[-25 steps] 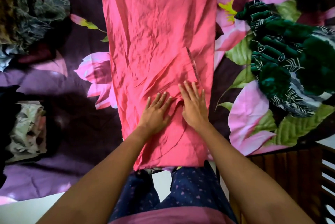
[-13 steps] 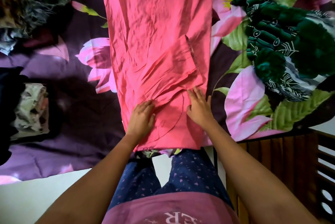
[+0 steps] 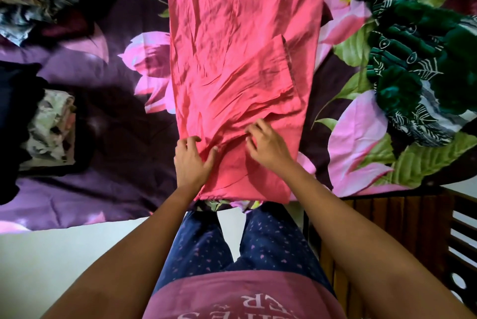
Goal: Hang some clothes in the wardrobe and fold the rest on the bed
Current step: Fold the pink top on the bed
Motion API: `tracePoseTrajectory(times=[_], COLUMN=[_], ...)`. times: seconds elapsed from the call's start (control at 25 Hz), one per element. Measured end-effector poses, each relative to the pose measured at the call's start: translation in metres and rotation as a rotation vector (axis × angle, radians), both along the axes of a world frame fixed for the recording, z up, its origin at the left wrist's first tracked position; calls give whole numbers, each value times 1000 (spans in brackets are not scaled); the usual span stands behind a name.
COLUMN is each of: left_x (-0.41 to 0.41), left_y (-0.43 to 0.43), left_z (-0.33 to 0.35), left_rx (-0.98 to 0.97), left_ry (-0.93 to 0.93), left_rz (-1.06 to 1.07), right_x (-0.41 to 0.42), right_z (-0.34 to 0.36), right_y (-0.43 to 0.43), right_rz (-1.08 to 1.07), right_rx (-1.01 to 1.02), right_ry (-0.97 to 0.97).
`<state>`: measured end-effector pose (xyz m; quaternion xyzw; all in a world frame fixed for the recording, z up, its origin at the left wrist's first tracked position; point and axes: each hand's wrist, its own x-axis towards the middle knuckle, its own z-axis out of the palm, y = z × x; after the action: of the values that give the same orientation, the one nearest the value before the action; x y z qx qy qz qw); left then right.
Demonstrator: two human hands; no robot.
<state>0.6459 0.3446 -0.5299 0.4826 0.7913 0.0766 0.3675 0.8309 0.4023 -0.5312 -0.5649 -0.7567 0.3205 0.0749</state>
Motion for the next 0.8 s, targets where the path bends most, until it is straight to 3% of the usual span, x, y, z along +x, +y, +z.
tracePoseTrajectory(times=[0.16, 0.28, 0.44, 0.64, 0.8], left_x=[-3, 2, 7, -6, -17], left_y=[-23, -29, -30, -31, -36], left_z=[0, 1, -1, -4, -11], left_rx=[-237, -263, -373, -448, -488], left_ry=[-118, -58, -58, -185, -447], left_rz=[301, 367, 593, 546, 748], right_x=[8, 20, 26, 27, 26], right_z=[-8, -2, 4, 2, 2], right_y=[-44, -63, -72, -82, -87], right_rz=[190, 250, 411, 500, 483], right_rx=[-175, -407, -459, -437, -443], right_ry=[-159, -303, -435, -554, -555])
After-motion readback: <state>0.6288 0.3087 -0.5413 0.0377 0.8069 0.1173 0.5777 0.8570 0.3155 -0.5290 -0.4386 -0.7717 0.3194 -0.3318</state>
